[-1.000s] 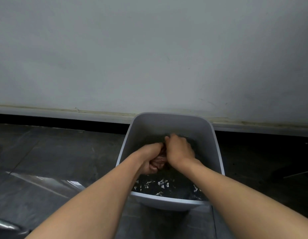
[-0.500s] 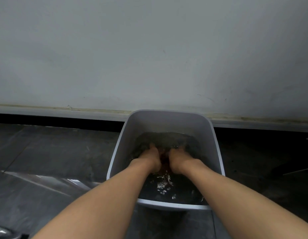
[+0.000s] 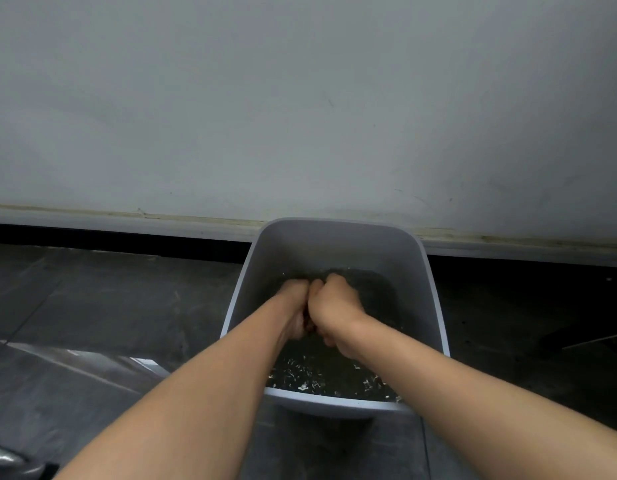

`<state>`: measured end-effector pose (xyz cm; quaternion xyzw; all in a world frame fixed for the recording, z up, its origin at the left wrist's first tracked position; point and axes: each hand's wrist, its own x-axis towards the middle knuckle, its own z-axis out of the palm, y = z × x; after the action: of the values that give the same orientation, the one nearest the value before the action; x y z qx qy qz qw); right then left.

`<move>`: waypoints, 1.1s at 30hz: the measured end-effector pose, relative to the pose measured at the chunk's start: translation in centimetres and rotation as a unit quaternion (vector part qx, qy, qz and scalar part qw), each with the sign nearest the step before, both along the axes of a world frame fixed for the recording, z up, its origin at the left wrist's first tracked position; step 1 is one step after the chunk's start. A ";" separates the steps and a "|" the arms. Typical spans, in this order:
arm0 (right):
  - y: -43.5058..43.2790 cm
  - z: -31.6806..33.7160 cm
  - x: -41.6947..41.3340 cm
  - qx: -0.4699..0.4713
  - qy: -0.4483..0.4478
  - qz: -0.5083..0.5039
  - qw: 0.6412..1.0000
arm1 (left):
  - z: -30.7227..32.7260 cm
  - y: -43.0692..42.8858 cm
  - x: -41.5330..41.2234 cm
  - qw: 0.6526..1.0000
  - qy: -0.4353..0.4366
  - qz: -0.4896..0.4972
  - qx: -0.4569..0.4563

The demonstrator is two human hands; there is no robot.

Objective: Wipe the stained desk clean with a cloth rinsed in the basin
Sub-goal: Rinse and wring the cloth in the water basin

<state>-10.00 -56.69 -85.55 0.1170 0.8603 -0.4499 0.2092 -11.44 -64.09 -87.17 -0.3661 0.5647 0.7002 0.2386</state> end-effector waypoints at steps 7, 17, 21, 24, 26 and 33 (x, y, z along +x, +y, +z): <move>3.6 0.3 -1.8 0.182 0.061 0.070 0.979 | -0.8 -0.5 -0.3 0.990 -0.018 -0.133 -0.029; 4.2 -2.0 -2.0 0.286 0.003 0.275 0.918 | -3.6 0.0 -0.4 0.850 0.091 -0.331 -0.400; 3.6 -2.6 -2.3 0.216 -0.049 0.232 0.947 | -4.2 0.3 -0.8 0.885 0.040 -0.361 -0.293; 3.3 -2.5 -2.4 0.148 -0.058 0.166 0.973 | -3.1 0.6 -0.3 0.958 -0.058 -0.264 -0.100; 3.0 -1.8 -1.9 0.081 -0.045 0.096 0.991 | -2.2 0.7 -0.2 0.976 -0.066 -0.202 -0.054; 0.8 0.7 0.4 0.056 -0.006 0.060 0.997 | -0.8 0.0 0.1 0.999 -0.034 -0.025 -0.019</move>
<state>-9.59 -55.88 -84.84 0.0793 0.8881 -0.3872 0.2347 -11.35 -64.09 -87.93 -0.3800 0.5784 0.6702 0.2681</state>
